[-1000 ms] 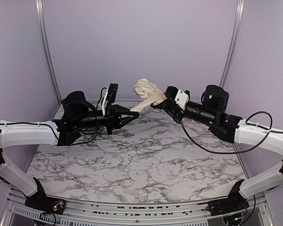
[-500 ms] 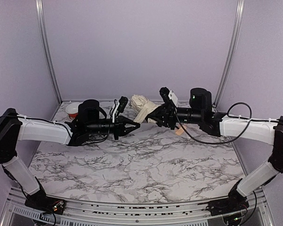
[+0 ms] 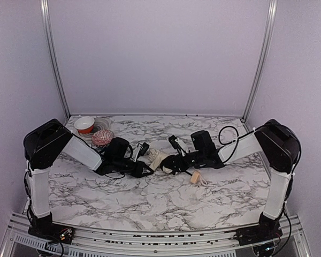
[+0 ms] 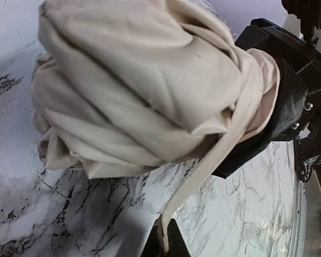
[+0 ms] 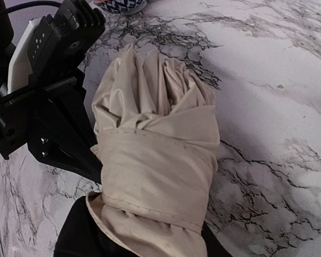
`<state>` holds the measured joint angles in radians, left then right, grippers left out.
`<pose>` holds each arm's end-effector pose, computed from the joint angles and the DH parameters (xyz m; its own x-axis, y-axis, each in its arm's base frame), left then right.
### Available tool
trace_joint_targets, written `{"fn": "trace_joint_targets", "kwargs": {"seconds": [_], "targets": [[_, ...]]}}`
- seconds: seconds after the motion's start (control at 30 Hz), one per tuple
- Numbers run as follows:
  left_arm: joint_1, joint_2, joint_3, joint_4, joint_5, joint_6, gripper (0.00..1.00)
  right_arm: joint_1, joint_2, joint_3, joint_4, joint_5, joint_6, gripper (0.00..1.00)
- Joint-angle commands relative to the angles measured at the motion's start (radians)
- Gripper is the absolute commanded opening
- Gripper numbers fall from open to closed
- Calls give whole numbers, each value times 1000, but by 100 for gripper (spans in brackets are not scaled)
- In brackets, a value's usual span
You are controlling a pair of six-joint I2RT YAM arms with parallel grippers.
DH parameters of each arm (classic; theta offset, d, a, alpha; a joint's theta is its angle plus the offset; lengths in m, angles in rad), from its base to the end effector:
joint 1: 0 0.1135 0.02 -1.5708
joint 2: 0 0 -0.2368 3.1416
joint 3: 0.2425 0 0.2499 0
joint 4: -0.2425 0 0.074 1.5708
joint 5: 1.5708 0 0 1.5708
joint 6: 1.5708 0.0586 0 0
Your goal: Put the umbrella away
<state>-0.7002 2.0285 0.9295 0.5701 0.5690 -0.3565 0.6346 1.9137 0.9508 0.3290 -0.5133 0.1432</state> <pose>0.2816 -0.2786 0.0749 -0.6752 0.1845 -0.7142 0.7074 0.4363 -0.5561 0.2955 0.2533 0.0976 -0.5913 -0.2809 -0.7560 -0.7585 0.5123 0.4029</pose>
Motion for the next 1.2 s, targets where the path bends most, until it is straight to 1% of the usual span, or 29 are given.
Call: {"fn": "trace_joint_targets", "kwargs": {"seconds": [0.0, 0.2, 0.27, 0.37, 0.4, 0.47, 0.5, 0.53, 0.73, 0.8, 0.87, 0.97, 1.03, 1.1, 1.17], "targets": [[8, 108, 78, -163, 23, -15, 0, -13, 35, 75, 132, 4, 51, 25], [8, 199, 182, -222, 35, -8, 0, -23, 85, 62, 119, -9, 55, 46], [9, 211, 201, -240, 33, 0, 0, -24, 85, 65, 91, -6, 41, 50], [8, 209, 209, -261, 25, 17, 0, -25, 62, 61, 43, 11, 11, 61], [8, 207, 209, -267, 25, 23, 0, -26, 53, 60, 25, 17, -1, 66], [9, 205, 216, -284, 20, 38, 0, -25, 35, 60, -21, 38, -24, 90], [9, 206, 221, -294, 19, 46, 0, -25, 27, 60, -39, 49, -37, 97], [8, 207, 226, -303, 17, 52, 0, -26, 16, 62, -58, 67, -49, 100], [8, 213, 254, -332, 23, 73, 0, -18, -60, 103, -161, 132, -123, 100], [8, 214, 260, -342, 24, 79, 0, 6, -100, 107, -188, 179, -179, 100], [8, 215, 267, -357, 26, 85, 0, 43, -141, 117, -234, 275, -265, 100], [8, 213, 275, -374, 28, 95, 0, 119, -194, 133, -307, 505, -384, 100], [8, 206, 276, -373, 34, 96, 0, 190, -216, 125, -317, 643, -464, 100], [8, 199, 280, -374, 37, 98, 0, 263, -208, 113, -323, 744, -535, 100], [8, 197, 285, -378, 34, 103, 0, 305, -172, 115, -341, 823, -576, 100]]}}
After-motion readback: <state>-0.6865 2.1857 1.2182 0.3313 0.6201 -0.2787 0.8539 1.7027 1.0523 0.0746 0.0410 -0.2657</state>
